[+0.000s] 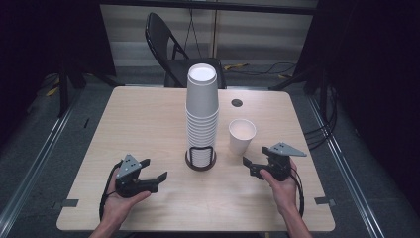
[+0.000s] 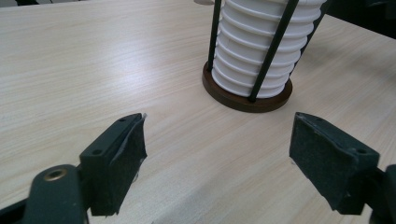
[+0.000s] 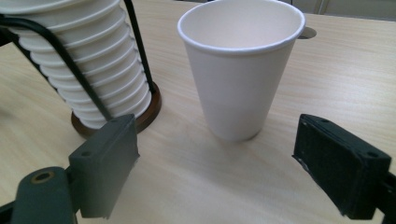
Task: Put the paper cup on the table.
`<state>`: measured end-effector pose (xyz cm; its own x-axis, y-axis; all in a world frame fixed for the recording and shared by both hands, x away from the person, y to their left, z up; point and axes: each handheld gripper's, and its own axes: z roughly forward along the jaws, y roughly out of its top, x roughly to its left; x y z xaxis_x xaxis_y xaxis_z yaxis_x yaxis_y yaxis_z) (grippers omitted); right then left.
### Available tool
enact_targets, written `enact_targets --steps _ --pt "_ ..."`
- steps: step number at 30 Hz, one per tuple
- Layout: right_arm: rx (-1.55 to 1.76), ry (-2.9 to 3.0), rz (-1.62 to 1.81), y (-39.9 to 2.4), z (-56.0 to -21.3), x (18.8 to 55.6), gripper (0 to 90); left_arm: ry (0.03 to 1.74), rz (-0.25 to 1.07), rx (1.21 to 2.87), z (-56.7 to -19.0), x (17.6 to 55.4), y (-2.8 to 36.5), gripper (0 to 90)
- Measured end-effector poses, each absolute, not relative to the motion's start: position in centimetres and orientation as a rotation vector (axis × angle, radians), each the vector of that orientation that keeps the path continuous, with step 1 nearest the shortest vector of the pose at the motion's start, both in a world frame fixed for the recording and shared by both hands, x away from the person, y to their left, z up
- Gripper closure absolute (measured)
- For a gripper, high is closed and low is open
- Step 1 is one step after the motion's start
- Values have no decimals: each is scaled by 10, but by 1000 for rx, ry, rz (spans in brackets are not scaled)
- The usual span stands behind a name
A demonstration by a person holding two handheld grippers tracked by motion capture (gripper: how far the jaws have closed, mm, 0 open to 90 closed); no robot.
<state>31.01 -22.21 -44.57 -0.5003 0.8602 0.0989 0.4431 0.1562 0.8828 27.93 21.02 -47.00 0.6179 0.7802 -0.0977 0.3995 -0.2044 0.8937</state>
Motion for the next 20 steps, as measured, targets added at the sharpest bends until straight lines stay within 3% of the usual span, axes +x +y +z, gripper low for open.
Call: enact_targets --steps 13,20 --pt "1241 2062 1255 -222 -456 265 142 973 466 1820 -476 280 209 158" --pt "1239 2063 1285 -221 -463 263 140 968 457 1824 -479 278 206 158"
